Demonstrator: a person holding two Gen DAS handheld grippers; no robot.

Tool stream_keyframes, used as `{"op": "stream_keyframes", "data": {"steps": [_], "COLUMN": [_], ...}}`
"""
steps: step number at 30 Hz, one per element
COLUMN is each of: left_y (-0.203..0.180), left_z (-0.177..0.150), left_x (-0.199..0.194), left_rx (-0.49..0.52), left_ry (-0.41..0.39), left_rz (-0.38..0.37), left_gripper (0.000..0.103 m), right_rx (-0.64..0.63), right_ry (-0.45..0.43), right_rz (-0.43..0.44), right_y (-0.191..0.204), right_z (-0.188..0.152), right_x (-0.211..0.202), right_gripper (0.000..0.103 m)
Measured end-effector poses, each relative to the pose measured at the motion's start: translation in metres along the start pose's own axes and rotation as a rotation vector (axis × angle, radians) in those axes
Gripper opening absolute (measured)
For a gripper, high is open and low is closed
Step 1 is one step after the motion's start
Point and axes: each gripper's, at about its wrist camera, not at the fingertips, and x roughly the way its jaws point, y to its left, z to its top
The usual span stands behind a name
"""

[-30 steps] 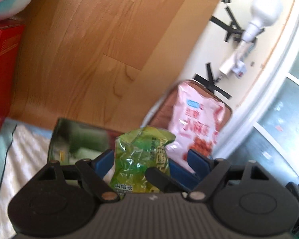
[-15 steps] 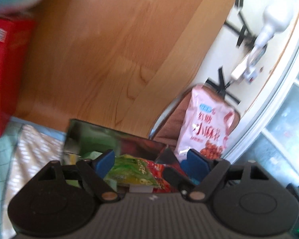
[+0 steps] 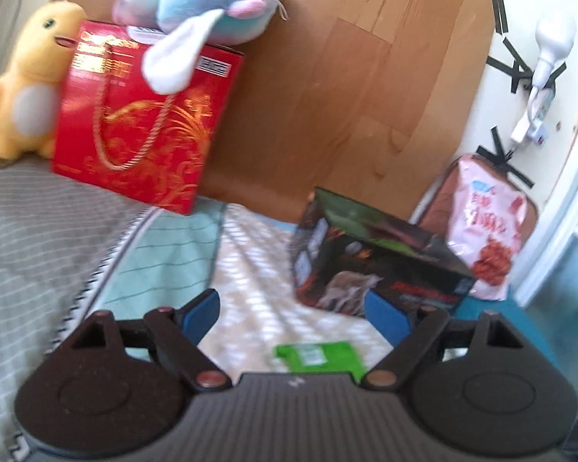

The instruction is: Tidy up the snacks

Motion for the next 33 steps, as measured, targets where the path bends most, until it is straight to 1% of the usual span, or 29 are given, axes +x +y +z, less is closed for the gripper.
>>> {"op": "stream_keyframes", "data": {"steps": [2, 3, 4, 5, 7, 8, 9, 11, 14, 21, 23, 29, 33], "left_y": [0.001, 0.0, 0.0, -0.002, -0.007, -0.01, -0.013, -0.019, -0.025, -0.018, -0.016, -0.016, -0.016], "left_z": [-0.007, -0.01, -0.011, -0.014, -0.019, -0.022, -0.022, -0.024, -0.026, -0.025, -0.024, -0.024, -0.024], "left_x": [-0.003, -0.004, -0.005, -0.006, -0.005, -0.002, -0.001, -0.003, -0.002, 0.001, 0.001, 0.002, 0.002], "left_rx": [0.02, 0.032, 0.041, 0.051, 0.096, 0.123, 0.137, 0.172, 0.204, 0.162, 0.154, 0.154, 0.153], "left_ry": [-0.03, -0.047, -0.062, -0.076, -0.097, -0.092, -0.08, -0.093, -0.092, -0.07, -0.066, -0.062, -0.062], "left_rz": [0.024, 0.032, 0.038, 0.044, 0.068, 0.088, 0.089, 0.087, 0.089, 0.084, 0.082, 0.08, 0.08], "left_gripper": [0.085, 0.085, 0.085, 0.085, 0.086, 0.086, 0.086, 0.087, 0.088, 0.091, 0.091, 0.092, 0.092], "right_rx": [-0.008, -0.021, -0.024, -0.022, -0.012, -0.006, 0.0, 0.007, 0.009, 0.017, 0.017, 0.02, 0.02], "right_ry": [-0.012, -0.058, -0.087, -0.095, -0.089, -0.084, -0.081, -0.081, -0.081, -0.078, -0.078, -0.08, -0.08], "right_rz": [-0.044, -0.048, -0.046, -0.042, -0.046, -0.048, -0.048, -0.048, -0.047, -0.045, -0.043, -0.043, -0.043], "right_y": [0.004, 0.006, 0.008, 0.007, 0.005, 0.004, 0.003, 0.002, 0.002, 0.002, 0.001, 0.002, 0.002], "right_z": [-0.006, -0.006, -0.008, -0.009, -0.007, -0.007, -0.006, -0.006, -0.007, -0.008, -0.008, -0.008, -0.008], "right_x": [-0.002, -0.007, -0.012, -0.014, -0.011, -0.01, -0.009, -0.008, -0.011, -0.01, -0.01, -0.011, -0.01], "right_gripper": [0.051, 0.052, 0.06, 0.063, 0.063, 0.063, 0.063, 0.063, 0.063, 0.065, 0.066, 0.071, 0.071]}}
